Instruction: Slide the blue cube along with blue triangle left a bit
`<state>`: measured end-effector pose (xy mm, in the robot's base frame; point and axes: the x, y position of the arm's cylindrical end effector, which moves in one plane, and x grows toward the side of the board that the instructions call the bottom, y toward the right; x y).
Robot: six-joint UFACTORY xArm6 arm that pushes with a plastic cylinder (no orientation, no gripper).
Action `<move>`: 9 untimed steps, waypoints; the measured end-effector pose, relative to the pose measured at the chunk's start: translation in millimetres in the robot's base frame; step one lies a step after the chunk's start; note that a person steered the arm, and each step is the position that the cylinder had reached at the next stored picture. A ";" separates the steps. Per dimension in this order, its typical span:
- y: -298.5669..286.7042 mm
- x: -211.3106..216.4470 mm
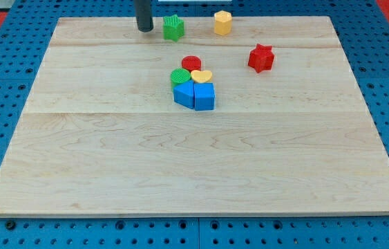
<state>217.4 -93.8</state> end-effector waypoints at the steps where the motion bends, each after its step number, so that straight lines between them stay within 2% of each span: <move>1: 20.4 10.1; 3: 98.7 15.0; 4: 87.8 17.7; 5: 94.8 58.8; 6: 143.2 99.4; 7: 159.1 162.0; 8: 139.0 206.4; 9: 83.3 210.9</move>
<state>428.3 -10.5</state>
